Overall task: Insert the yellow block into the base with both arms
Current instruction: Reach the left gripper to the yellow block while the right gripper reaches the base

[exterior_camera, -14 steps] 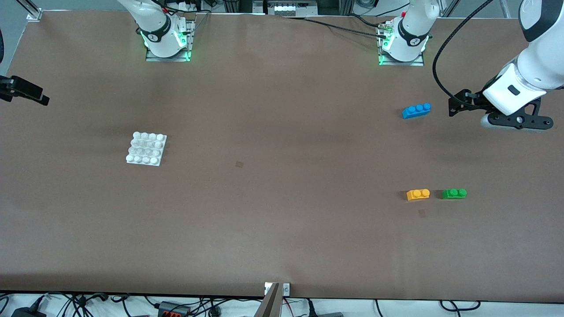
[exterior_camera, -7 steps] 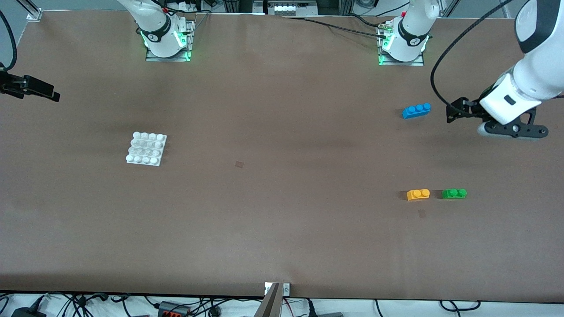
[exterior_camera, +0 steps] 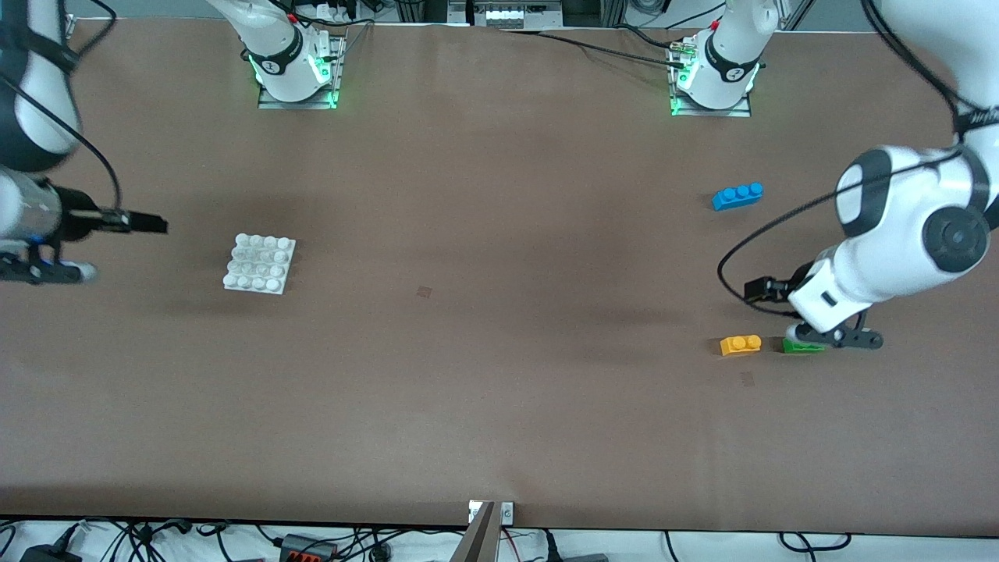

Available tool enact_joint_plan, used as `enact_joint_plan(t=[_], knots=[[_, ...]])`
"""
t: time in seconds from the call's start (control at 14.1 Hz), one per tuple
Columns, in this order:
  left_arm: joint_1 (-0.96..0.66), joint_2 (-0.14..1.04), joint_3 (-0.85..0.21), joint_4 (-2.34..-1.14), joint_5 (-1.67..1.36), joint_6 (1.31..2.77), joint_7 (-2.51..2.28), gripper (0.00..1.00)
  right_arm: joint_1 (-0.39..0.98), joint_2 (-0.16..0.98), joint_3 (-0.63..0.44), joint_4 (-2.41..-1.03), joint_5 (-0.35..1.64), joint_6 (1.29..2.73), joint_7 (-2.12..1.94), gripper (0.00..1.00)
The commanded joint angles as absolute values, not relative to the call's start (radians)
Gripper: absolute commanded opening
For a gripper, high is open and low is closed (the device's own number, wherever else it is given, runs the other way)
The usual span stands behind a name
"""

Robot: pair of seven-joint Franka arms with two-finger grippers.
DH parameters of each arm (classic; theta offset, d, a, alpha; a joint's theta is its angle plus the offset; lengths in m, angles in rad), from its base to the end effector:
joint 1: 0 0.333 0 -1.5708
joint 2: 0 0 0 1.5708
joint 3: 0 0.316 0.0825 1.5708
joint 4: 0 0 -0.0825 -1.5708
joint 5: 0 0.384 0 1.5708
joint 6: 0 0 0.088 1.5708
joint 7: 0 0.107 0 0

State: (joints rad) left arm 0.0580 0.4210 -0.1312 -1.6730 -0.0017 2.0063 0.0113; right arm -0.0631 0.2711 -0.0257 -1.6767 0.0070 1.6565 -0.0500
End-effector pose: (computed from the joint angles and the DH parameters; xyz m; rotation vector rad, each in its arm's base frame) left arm 0.6553 -0.0395 0.3551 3.0838 -0.1151 -0.1326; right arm 0.6028 -0.0518 0.4230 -3.0881 0.0625 0.4519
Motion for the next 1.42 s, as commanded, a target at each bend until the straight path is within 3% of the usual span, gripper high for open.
enact_joint_plan(t=[0.0, 0.43, 1.0, 1.21, 1.35], knots=[[0.074, 0.552, -0.132, -1.571, -0.009, 2.067, 0.02, 1.0, -0.055, 0.255, -0.026, -1.877, 0.015, 1.901, -0.046, 1.0], [0.081, 0.614, -0.132, -1.572, 0.002, 2.178, 0.021, 1.0, -0.055, 0.262, -0.026, -2.158, 0.084, 2.27, -0.058, 1.0], [0.075, 0.624, -0.132, -1.577, 0.002, 2.169, 0.011, 1.0, -0.12, 0.362, -0.026, -2.23, 0.087, 2.399, -0.143, 1.0], [0.072, 0.621, -0.133, -1.577, 0.002, 2.16, 0.009, 1.0, -0.114, 0.377, -0.018, -2.227, 0.09, 2.405, -0.141, 0.91], [0.064, 0.62, -0.133, -1.575, 0.002, 2.146, 0.008, 1.0, -0.114, 0.383, 0.009, -2.224, 0.092, 2.439, -0.141, 0.9]])
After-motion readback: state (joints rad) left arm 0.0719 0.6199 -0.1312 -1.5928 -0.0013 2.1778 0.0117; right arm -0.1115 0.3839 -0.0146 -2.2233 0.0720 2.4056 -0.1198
